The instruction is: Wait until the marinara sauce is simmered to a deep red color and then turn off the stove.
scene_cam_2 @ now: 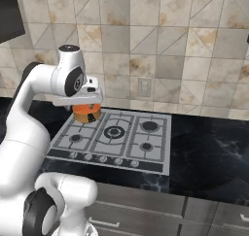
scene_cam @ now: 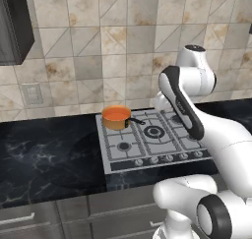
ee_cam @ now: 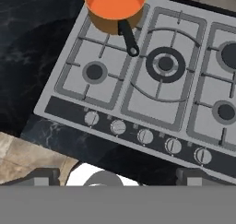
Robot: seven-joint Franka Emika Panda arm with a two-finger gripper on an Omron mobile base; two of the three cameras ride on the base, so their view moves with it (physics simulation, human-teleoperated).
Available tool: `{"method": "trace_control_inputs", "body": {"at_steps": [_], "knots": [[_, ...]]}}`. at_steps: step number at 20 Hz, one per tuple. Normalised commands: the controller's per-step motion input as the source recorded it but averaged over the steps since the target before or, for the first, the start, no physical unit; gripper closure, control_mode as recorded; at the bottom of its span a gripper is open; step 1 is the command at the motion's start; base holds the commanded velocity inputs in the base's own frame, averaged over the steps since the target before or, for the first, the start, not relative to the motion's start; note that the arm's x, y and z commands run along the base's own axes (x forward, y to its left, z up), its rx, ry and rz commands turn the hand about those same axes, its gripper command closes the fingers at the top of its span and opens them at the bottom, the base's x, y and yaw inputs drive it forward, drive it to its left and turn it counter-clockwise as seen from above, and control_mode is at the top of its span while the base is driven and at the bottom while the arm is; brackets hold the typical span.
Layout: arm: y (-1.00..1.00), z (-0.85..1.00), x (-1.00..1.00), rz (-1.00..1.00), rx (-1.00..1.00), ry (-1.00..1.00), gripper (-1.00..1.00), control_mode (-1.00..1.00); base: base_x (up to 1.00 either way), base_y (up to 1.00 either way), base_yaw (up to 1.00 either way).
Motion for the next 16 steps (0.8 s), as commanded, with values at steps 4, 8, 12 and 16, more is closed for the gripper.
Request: {"method": "trace_control_inputs", "body": {"at_steps": [4, 8, 12, 16], "knots": [[0.0, -0.12, -0.15, 0.3, -0.06, 0.0, -1.0, -1.0, 0.0, 0.0, 0.0], [0.03, -0.21, -0.1, 0.35, -0.1, 0.0, -1.0, -1.0, 0.0, 0.0, 0.0], [0.0, -0.21, -0.1, 0.4, -0.1, 0.0, -1.0, -1.0, 0.0, 0.0, 0.0], [0.0, -0.24, -0.1, 0.4, -0.08, 0.0, -1.0, -1.0, 0.0, 0.0, 0.0]]}}
